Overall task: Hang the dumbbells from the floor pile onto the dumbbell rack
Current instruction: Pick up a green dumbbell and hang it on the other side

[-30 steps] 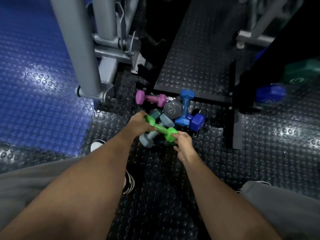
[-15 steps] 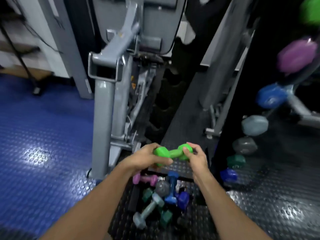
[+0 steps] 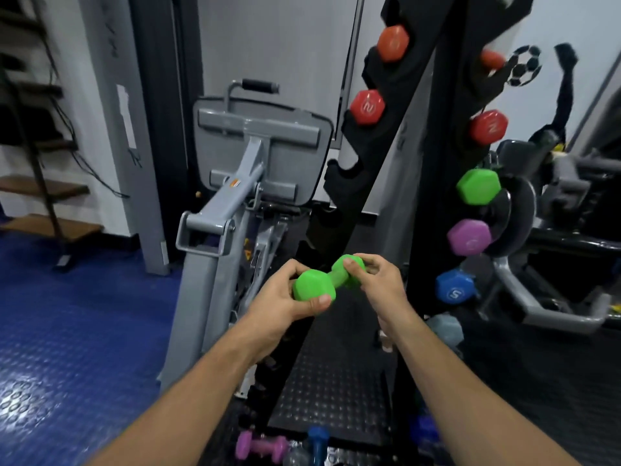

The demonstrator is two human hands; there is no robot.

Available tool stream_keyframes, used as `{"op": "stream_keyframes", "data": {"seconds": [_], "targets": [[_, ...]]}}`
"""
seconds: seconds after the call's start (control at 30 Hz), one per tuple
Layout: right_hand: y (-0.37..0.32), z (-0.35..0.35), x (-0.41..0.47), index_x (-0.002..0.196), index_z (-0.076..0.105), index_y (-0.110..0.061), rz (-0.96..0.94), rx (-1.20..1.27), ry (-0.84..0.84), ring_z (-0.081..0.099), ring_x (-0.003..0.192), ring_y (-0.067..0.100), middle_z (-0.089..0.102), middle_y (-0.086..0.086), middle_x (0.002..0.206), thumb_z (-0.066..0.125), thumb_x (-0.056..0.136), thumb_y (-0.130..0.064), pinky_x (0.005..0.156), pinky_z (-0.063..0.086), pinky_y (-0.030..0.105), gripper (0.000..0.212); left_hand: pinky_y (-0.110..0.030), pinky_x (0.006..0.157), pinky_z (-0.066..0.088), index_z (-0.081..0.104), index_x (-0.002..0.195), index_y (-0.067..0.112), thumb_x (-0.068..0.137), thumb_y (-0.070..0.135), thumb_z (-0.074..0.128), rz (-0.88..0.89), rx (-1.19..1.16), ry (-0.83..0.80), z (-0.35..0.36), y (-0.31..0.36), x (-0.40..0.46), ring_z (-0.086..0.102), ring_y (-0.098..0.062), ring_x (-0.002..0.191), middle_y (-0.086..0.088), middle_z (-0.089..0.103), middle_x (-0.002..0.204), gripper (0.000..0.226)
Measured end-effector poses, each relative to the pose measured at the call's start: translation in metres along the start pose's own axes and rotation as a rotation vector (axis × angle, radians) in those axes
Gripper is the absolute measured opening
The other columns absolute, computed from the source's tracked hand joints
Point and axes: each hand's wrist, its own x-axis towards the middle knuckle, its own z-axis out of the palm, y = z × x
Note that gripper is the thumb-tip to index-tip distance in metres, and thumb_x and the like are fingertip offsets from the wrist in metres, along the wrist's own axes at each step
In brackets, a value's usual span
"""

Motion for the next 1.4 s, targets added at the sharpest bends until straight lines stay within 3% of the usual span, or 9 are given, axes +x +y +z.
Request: {"op": "stream_keyframes", "data": {"seconds": [0.13, 0.3, 0.53, 0.6, 0.77, 0.87, 1.1, 1.2, 1.4], "targets": [[-0.039, 0.0, 0.018, 0.118, 0.068, -0.013, -0.03, 0.078, -0.013, 0.073, 0.1, 0.023, 0.076, 0.008, 0.113, 0.067, 0.097, -0.044, 0.078, 0.057, 0.03, 0.037, -0.033, 0.071, 0.053, 0.061, 0.099, 0.018, 0.062, 0.027, 0.092, 0.174, -0.05, 0.16, 0.013, 0.03, 0.001, 0.061, -0.014, 0.079, -0.002, 0.069, 0.085, 0.048], [-0.09, 0.003, 0.034, 0.152, 0.045, -0.015, 0.037, 0.148, -0.017, 0.052, 0.136, 0.02, 0.052, 0.0, 0.149, 0.035, 0.106, -0.054, 0.114, 0.039, 0.04, 0.061, -0.048, 0.078, 0.056, 0.06, 0.096, 0.025, 0.057, 0.042, 0.09, 0.372, 0.103, 0.392, 0.017, 0.072, 0.026, 0.062, -0.015, 0.077, 0.003, 0.069, 0.086, 0.053], [-0.097, 0.008, 0.041, 0.14, 0.057, -0.037, 0.048, 0.122, -0.134, 0.045, 0.14, 0.01, 0.056, -0.011, 0.147, 0.031, 0.087, -0.087, 0.118, 0.03, 0.035, 0.078, -0.054, 0.08, 0.056, 0.054, 0.099, 0.026, 0.063, 0.038, 0.091, 0.458, 0.314, 0.522, 0.016, 0.115, 0.099, 0.067, -0.031, 0.088, 0.004, 0.064, 0.088, 0.053], [-0.092, 0.007, 0.042, 0.146, 0.053, -0.037, 0.042, 0.089, -0.115, 0.043, 0.143, 0.011, 0.052, -0.012, 0.152, 0.03, 0.084, -0.09, 0.122, 0.028, 0.042, 0.085, -0.049, 0.08, 0.056, 0.055, 0.103, 0.019, 0.064, 0.033, 0.093, 0.46, 0.348, 0.521, 0.02, 0.121, 0.119, 0.066, -0.029, 0.088, 0.006, 0.063, 0.089, 0.056], [-0.094, 0.0, 0.039, 0.149, 0.05, -0.027, 0.015, 0.134, -0.131, 0.049, 0.126, 0.003, 0.058, -0.016, 0.133, 0.023, 0.105, -0.061, 0.111, 0.033, 0.031, 0.062, -0.028, 0.069, 0.043, 0.052, 0.108, 0.012, 0.071, 0.02, 0.092, 0.424, 0.454, 0.456, 0.032, 0.124, 0.151, 0.058, -0.02, 0.086, 0.0, 0.061, 0.094, 0.056], [-0.092, 0.0, 0.04, 0.151, 0.048, -0.026, 0.012, 0.122, -0.128, 0.048, 0.133, 0.004, 0.056, -0.015, 0.138, 0.025, 0.103, -0.062, 0.118, 0.032, 0.035, 0.064, -0.019, 0.064, 0.039, 0.052, 0.109, 0.014, 0.073, 0.018, 0.091, 0.401, 0.515, 0.425, 0.033, 0.121, 0.163, 0.057, -0.016, 0.087, -0.001, 0.062, 0.099, 0.054], [-0.084, -0.003, 0.042, 0.154, 0.043, -0.03, 0.005, 0.111, -0.161, 0.041, 0.144, 0.01, 0.05, -0.01, 0.153, 0.026, 0.097, -0.072, 0.125, 0.026, 0.044, 0.073, -0.045, 0.083, 0.058, 0.053, 0.103, 0.021, 0.065, 0.03, 0.094, 0.355, 0.564, 0.339, 0.027, 0.111, 0.182, 0.066, -0.026, 0.096, -0.006, 0.068, 0.105, 0.057], [-0.08, 0.0, 0.044, 0.156, 0.039, -0.033, 0.015, 0.105, -0.159, 0.037, 0.149, 0.013, 0.044, -0.008, 0.16, 0.03, 0.082, -0.086, 0.126, 0.025, 0.049, 0.091, -0.04, 0.081, 0.057, 0.052, 0.101, 0.022, 0.065, 0.033, 0.095, 0.338, 0.56, 0.322, 0.024, 0.109, 0.184, 0.065, -0.024, 0.094, -0.005, 0.067, 0.104, 0.056], [-0.076, 0.003, 0.047, 0.156, 0.038, -0.033, 0.022, 0.112, -0.119, 0.037, 0.149, 0.014, 0.043, -0.007, 0.16, 0.03, 0.091, -0.081, 0.125, 0.026, 0.051, 0.081, -0.044, 0.083, 0.06, 0.051, 0.098, 0.028, 0.049, 0.057, 0.092, 0.265, 0.58, 0.272, 0.017, 0.114, 0.185, 0.069, -0.024, 0.097, -0.006, 0.068, 0.105, 0.07]]}}
